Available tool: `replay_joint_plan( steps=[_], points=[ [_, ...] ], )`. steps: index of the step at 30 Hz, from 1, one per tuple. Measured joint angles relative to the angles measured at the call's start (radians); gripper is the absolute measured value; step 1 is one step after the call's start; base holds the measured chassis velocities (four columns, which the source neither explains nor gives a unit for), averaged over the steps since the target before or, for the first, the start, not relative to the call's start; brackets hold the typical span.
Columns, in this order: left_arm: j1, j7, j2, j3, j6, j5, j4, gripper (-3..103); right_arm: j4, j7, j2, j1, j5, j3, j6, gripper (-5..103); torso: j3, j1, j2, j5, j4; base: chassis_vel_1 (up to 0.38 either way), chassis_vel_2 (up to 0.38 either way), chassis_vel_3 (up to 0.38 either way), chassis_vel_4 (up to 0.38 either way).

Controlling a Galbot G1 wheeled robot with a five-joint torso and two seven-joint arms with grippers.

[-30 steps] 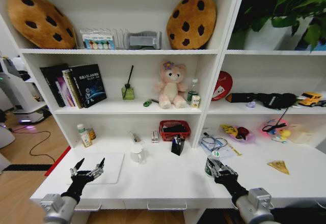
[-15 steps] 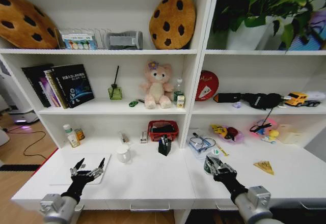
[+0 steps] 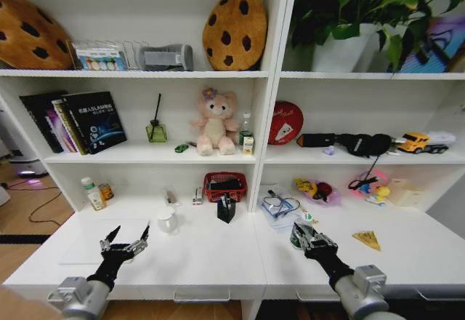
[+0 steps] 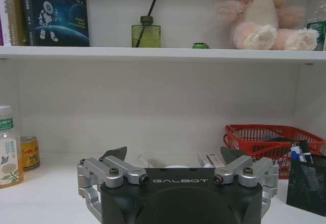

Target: Organize the objects on the table.

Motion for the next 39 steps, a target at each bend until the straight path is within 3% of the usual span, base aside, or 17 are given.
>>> replay_joint_plan(
  steps=[15, 27, 34, 39],
  points=[
    [0.0, 0.0, 0.0, 0.0, 0.0, 0.0, 0.0, 100, 0.0, 0.046, 0.002, -0.003, 0.001, -0.011, 0.007, 25, 0.0, 0.0, 0.0, -0.0004, 0.0001, 0.004, -0.003, -0.02, 0.015],
    [0.0, 0.0, 0.0, 0.0, 0.0, 0.0, 0.0, 100, 0.0, 0.045, 0.003, -0.004, -0.008, -0.022, 0.009, 25, 0.0, 0.0, 0.0, -0.0003, 0.0002, 0.151, -0.17, -0.148, 0.159],
    [0.0, 0.0, 0.0, 0.0, 0.0, 0.0, 0.0, 100, -0.006, 0.033, 0.058, -0.053, -0.085, -0.085, 0.064, 25, -0.001, -0.001, 0.001, -0.0006, 0.0001, 0.122, -0.109, -0.121, 0.119],
    [0.0, 0.0, 0.0, 0.0, 0.0, 0.0, 0.0, 100, -0.132, 0.004, 0.105, -0.16, -0.138, -0.094, 0.087, 25, 0.0, 0.001, 0.0, -0.0004, 0.0001, -0.011, 0.012, 0.011, -0.008]
  ],
)
